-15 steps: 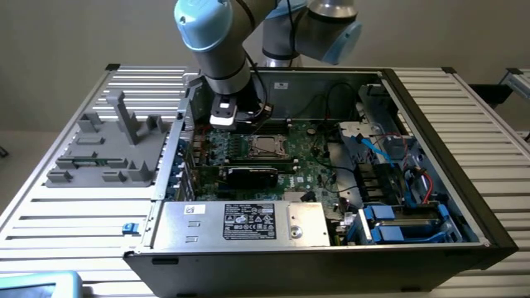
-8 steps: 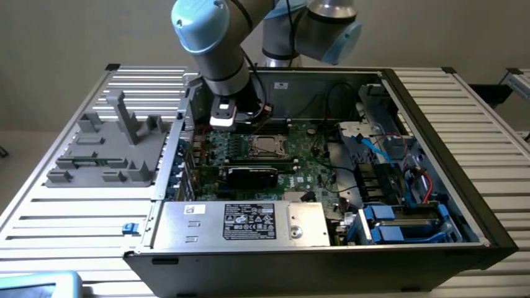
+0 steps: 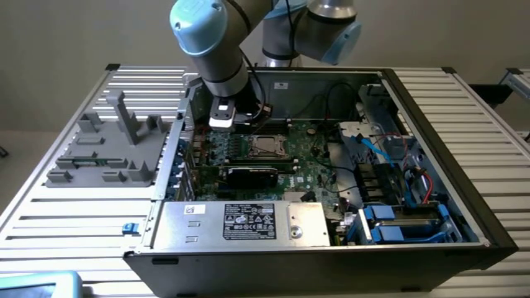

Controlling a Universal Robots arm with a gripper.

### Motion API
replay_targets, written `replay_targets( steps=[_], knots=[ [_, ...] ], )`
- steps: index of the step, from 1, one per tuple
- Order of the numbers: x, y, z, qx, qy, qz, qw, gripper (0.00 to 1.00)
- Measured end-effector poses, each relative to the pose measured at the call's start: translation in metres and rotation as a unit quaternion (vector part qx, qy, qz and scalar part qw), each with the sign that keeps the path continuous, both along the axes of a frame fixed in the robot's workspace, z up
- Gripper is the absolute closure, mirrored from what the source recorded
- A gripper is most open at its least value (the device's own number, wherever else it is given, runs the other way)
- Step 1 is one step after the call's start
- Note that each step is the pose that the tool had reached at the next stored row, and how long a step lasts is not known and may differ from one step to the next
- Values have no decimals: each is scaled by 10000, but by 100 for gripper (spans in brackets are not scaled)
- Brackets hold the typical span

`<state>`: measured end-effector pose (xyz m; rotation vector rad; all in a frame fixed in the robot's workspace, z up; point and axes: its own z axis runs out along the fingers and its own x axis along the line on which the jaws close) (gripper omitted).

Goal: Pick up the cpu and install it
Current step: 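Install the first cpu locking lever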

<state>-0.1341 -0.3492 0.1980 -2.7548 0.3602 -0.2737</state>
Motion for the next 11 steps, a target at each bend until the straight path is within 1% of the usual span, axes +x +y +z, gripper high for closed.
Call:
replay_targets(
  steps=[8, 11],
  knots=[
    [16, 1, -17, 2, -41, -6, 10000, 89],
    [19, 4, -24, 5, -48, -11, 10000, 89]
  ],
)
